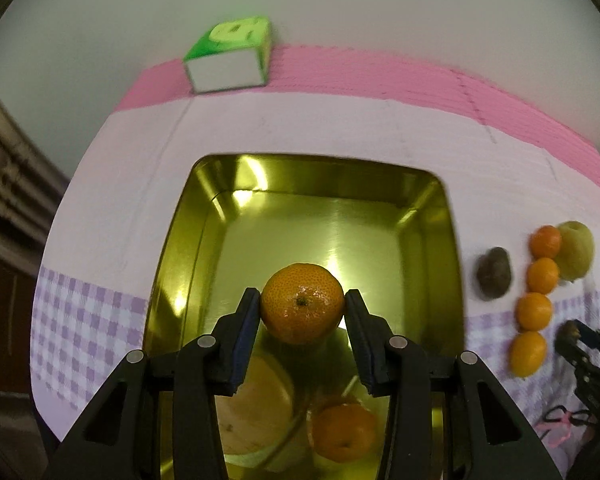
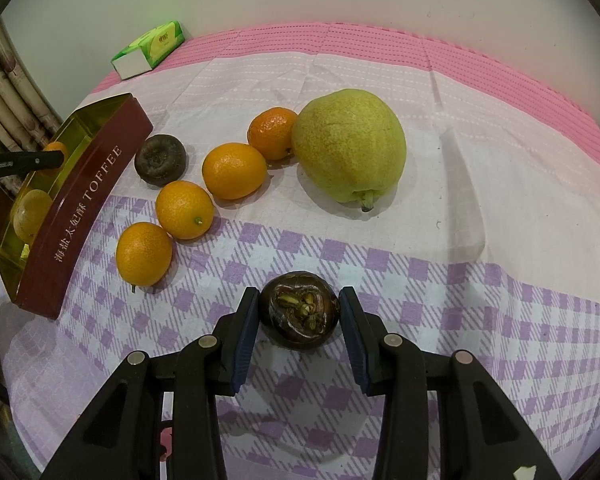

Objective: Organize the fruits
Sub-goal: 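Carry the orange with the left gripper over the gold tin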

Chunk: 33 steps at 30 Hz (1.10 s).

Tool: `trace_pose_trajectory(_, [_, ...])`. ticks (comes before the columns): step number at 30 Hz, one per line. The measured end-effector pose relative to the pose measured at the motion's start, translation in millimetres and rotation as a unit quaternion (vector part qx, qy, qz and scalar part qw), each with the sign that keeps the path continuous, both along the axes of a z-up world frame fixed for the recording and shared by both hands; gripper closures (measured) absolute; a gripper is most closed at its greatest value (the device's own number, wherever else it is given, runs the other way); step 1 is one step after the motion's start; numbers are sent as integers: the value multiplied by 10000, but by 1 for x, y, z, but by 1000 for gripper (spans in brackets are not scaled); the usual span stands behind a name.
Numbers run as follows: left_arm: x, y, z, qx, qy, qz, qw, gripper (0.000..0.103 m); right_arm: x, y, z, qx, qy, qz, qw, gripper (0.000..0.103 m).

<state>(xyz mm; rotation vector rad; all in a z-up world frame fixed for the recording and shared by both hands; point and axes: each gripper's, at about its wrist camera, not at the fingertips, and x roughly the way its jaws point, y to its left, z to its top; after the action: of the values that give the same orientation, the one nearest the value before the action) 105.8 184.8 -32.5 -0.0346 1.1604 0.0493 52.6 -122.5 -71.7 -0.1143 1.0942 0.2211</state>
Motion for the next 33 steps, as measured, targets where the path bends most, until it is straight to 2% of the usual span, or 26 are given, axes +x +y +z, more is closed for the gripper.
trace_pose_trajectory(15, [6, 22, -28, -33, 270, 282, 9992, 59, -1, 2, -1, -54, -30, 9, 10000, 65])
trace_pose_trajectory(28, [5, 26, -28, 12, 234, 286, 9993, 58, -1, 2, -2, -151, -46, -6, 9999, 65])
trace_pose_trajectory(31, [2, 24, -22, -10, 171, 289, 9994, 52, -1, 4, -2, -193, -54, -12, 9998, 65])
trace_pose_trajectory(33, [-1, 24, -16, -14, 82, 306, 9995, 42, -1, 5, -3, -209, -65, -10, 9998, 65])
